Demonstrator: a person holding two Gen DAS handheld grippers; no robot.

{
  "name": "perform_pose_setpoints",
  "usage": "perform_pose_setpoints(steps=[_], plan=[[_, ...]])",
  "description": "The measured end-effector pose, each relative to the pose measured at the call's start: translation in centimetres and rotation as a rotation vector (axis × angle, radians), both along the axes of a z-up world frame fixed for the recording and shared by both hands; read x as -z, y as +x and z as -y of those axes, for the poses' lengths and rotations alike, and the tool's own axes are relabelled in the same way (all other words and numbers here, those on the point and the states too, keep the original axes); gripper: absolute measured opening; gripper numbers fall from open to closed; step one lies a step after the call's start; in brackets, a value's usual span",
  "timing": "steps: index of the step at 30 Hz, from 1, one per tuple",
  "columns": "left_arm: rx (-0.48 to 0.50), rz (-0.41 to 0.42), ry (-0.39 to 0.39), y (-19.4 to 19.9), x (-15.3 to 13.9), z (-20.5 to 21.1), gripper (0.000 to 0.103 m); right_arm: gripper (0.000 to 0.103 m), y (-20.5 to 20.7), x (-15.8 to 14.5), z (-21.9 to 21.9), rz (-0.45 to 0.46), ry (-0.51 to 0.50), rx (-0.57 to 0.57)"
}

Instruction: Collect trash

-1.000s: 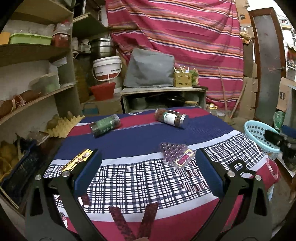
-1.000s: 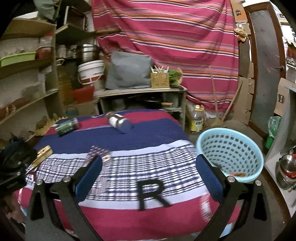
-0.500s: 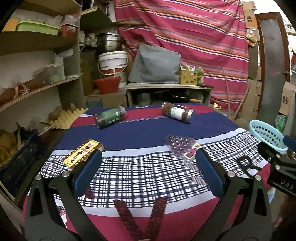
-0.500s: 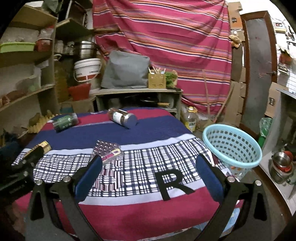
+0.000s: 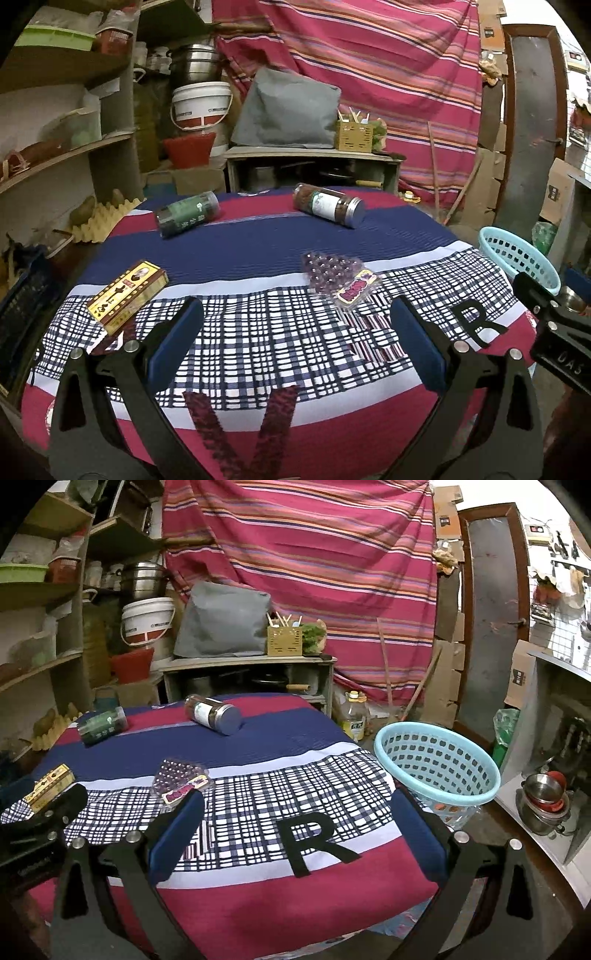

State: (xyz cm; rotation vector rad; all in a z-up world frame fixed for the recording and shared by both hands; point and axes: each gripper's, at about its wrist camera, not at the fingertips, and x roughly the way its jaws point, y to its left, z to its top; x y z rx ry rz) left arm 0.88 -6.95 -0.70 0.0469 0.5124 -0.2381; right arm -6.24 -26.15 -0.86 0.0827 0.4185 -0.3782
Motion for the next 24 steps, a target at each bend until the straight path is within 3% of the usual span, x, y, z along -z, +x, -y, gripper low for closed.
perform_pose_setpoints(steps=[24], plan=[[-0.040,0.048,0.022,-0.5,-0.7,-0.4,0.098,0.098,0.2,0.3,-1.1,0.007,0.002,-0.039]])
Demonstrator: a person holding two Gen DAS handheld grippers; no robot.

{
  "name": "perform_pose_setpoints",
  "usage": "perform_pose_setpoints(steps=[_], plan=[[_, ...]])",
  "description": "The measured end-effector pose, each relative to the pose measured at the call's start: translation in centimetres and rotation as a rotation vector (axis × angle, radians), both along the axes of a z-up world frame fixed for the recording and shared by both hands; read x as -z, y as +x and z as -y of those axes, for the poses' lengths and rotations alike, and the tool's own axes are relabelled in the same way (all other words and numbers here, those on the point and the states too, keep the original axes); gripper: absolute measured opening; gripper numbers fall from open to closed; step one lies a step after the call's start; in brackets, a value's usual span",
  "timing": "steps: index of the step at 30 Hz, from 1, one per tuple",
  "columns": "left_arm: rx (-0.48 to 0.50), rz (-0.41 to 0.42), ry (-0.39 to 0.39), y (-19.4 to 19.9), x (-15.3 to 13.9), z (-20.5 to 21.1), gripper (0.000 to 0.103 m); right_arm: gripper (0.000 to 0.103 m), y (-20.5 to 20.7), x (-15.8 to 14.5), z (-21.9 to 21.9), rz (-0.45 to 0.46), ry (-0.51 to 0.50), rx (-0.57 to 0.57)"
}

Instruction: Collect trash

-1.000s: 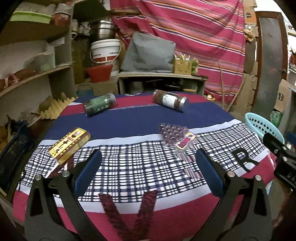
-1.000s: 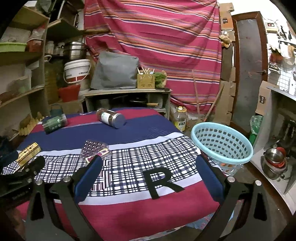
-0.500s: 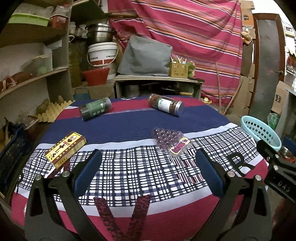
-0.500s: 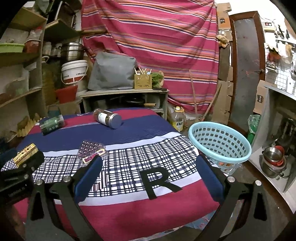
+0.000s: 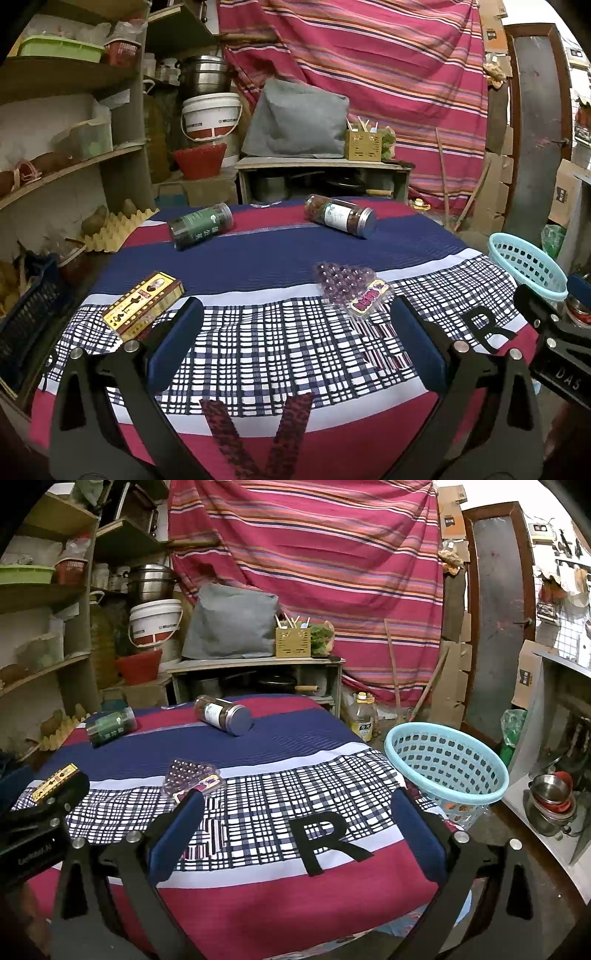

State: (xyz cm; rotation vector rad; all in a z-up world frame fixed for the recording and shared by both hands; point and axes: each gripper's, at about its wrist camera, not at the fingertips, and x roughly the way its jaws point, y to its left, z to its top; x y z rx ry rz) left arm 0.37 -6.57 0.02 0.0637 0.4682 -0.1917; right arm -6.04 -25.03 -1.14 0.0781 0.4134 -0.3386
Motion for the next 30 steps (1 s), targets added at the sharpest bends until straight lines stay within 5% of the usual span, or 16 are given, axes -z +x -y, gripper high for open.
perform_pose_setpoints(steps=[30], plan=[[-0.018,0.006,-0.012,0.29,-0.09,-0.75,0.098,0.098,0.05,0.14,-0.11,-0.004,-0.003,-0.007]])
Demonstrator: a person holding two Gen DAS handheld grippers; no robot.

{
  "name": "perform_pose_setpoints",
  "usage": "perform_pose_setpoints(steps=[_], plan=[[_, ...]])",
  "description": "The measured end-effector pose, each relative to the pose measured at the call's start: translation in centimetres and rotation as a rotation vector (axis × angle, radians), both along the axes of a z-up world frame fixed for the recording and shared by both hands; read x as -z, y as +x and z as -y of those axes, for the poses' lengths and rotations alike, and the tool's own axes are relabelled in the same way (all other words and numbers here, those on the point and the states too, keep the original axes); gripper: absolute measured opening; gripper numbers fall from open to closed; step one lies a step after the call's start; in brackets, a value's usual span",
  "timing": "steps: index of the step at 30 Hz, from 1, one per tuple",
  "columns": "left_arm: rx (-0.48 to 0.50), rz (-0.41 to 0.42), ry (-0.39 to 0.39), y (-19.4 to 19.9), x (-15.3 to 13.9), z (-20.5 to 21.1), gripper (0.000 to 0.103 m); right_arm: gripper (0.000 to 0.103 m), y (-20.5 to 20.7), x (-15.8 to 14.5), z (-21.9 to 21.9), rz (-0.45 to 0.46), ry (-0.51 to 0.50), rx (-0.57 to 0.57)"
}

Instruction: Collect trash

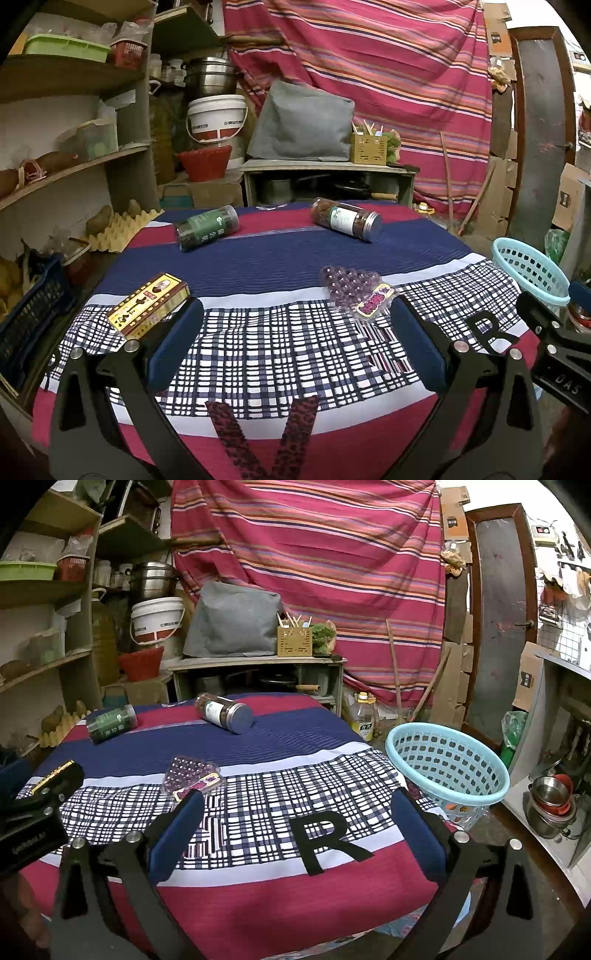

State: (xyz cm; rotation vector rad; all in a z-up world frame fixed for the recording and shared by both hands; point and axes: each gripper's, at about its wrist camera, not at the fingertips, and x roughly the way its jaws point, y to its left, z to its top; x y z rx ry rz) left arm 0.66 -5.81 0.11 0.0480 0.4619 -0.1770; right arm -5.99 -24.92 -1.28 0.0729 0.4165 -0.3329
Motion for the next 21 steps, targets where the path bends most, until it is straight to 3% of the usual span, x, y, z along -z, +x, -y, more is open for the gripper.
perform_pose_setpoints(steps=[21], plan=[[-0.001,0.000,-0.001,0.09,-0.03,-0.12,0.098,0.098,0.01,-0.09,0.14,0.004,-0.007,0.001]])
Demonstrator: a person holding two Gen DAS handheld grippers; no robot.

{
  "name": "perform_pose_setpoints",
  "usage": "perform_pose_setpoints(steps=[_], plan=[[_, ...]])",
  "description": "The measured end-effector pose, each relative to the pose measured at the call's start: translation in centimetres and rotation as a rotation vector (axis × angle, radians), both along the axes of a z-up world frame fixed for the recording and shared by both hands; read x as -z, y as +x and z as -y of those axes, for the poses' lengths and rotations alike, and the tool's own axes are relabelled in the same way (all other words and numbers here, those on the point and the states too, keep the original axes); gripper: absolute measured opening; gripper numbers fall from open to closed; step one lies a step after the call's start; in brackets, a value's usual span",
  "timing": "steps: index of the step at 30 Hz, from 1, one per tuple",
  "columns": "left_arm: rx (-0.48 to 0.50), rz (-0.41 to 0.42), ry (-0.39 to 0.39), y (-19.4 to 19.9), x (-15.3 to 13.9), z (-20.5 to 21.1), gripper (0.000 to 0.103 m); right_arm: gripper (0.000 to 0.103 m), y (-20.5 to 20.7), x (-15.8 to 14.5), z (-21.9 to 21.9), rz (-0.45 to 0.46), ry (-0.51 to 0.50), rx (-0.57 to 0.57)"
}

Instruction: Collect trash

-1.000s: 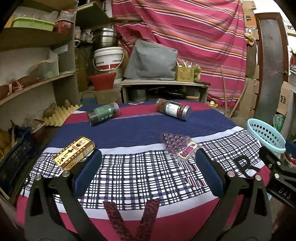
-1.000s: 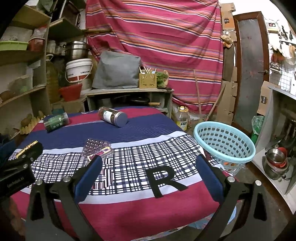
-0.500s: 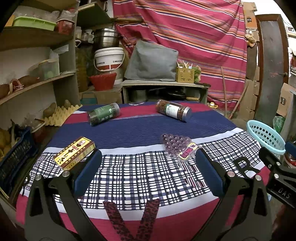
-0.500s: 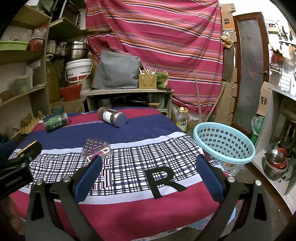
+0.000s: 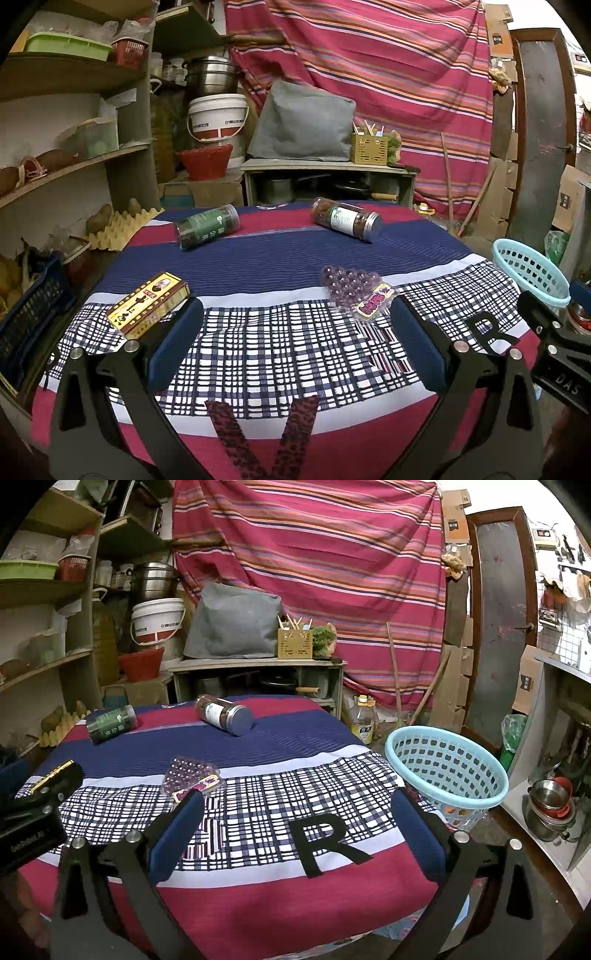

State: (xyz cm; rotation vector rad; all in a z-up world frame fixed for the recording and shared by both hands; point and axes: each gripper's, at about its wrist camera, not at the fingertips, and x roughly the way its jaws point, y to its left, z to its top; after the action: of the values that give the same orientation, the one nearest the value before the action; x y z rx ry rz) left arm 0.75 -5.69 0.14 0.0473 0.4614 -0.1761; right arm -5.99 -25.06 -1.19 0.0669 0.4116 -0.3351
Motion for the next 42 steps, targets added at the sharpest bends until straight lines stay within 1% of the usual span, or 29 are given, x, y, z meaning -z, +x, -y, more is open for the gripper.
perform_pose_setpoints(steps=[31,42], plan=[[-0.003,0.002,-0.002,0.0,0.0,-0.1,0.098,0.098,-0.1,0.1,0.2,0.001,-0.003,-0.002],[-0.003,0.001,-0.004,0.0,0.0,-0.2,0.098,0.098,0.0,-0.6,1.5,0.010,-0.010,-0.003]])
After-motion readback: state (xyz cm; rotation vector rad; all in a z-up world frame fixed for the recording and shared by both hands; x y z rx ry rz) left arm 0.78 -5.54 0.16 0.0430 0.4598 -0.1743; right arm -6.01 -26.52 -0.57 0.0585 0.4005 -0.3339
